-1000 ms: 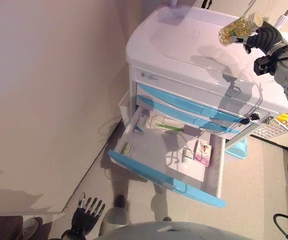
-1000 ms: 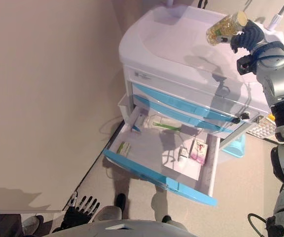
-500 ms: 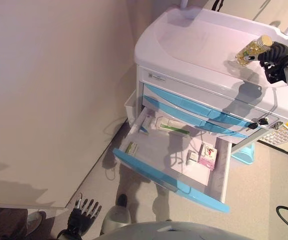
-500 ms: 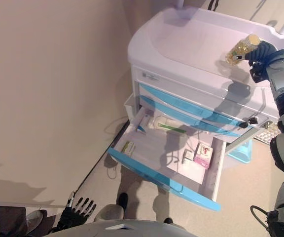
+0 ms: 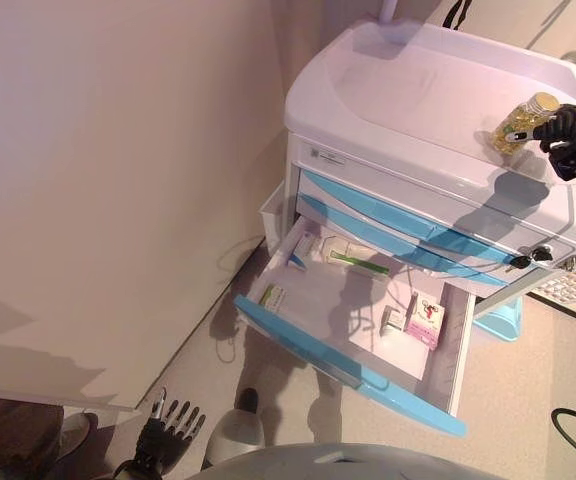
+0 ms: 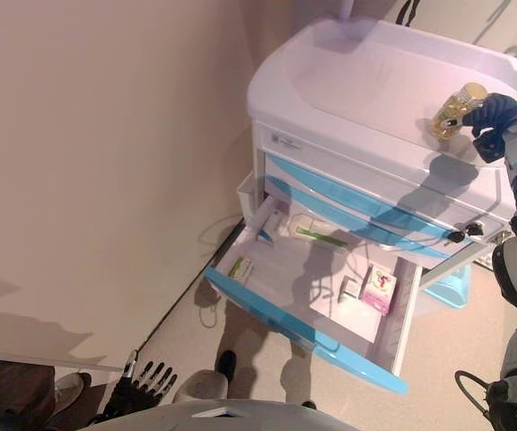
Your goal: Open the drawer and pick up the medicine
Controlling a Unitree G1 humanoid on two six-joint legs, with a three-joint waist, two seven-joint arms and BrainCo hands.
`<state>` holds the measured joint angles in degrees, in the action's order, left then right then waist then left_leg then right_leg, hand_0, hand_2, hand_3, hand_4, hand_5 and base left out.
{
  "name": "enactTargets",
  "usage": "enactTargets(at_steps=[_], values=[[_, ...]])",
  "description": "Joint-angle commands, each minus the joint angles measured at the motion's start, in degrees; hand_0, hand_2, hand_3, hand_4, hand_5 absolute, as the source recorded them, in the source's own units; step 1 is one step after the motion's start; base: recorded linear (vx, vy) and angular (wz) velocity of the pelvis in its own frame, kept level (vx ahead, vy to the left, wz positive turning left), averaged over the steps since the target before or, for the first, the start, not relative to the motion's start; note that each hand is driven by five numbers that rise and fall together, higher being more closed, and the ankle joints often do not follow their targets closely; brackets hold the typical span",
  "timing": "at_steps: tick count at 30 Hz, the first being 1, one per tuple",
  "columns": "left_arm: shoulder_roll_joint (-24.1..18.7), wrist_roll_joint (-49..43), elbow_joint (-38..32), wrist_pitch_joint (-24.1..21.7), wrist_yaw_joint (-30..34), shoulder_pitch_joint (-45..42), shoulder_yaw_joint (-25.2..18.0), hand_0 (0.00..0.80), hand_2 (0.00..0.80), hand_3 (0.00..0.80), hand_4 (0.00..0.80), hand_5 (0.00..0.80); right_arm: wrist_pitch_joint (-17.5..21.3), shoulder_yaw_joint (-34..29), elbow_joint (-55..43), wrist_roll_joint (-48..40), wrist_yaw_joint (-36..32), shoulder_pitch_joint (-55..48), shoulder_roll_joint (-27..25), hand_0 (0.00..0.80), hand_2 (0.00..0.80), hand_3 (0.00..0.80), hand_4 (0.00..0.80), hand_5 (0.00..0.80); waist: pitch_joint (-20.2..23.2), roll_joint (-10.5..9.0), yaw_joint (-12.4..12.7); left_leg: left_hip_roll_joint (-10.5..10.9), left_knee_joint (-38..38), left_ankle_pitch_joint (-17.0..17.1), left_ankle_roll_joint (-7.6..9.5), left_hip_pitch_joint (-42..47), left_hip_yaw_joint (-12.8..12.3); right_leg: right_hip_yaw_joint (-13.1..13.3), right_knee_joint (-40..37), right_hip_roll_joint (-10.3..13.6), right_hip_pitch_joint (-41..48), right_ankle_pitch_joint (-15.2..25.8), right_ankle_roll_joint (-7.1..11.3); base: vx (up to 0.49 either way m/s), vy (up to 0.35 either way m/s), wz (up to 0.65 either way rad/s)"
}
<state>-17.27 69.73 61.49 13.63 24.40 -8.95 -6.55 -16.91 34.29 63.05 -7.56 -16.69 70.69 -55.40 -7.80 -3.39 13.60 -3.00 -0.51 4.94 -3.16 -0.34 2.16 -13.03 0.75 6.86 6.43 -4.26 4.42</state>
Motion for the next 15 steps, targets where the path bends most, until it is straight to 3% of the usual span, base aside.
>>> enactTargets(at_steps=[1, 15], values=[[-3.47, -1.19, -0.52, 0.37, 1.67, 0.0, 1.98, 0.0, 0.0, 0.0, 0.0, 0.0, 1.29, 6.48, 1.77, 2.78, 1.9, 6.75, -1.63, 0.0, 0.0, 0.0, 0.0, 0.0, 0.91, -1.41, 1.49, -0.18, 3.24, -7.51, -0.76, -0.94, 2.98, -0.95, 2.13, 2.5, -3.06, 1.44, 2.09, 0.0, 0.0, 0.0], [-3.13, -1.04, -0.73, 0.33, 1.79, -0.42, 2.02, 0.0, 0.0, 0.0, 0.0, 0.0, -0.11, 7.8, -1.44, 1.81, 3.01, 9.61, -2.94, 0.0, 0.0, 0.0, 0.0, 0.0, 1.65, -1.43, 0.52, -0.25, 2.75, -7.24, -0.79, -0.35, 2.16, -0.39, 1.98, 2.41, -3.07, 1.81, 2.24, 0.0, 0.0, 0.0]])
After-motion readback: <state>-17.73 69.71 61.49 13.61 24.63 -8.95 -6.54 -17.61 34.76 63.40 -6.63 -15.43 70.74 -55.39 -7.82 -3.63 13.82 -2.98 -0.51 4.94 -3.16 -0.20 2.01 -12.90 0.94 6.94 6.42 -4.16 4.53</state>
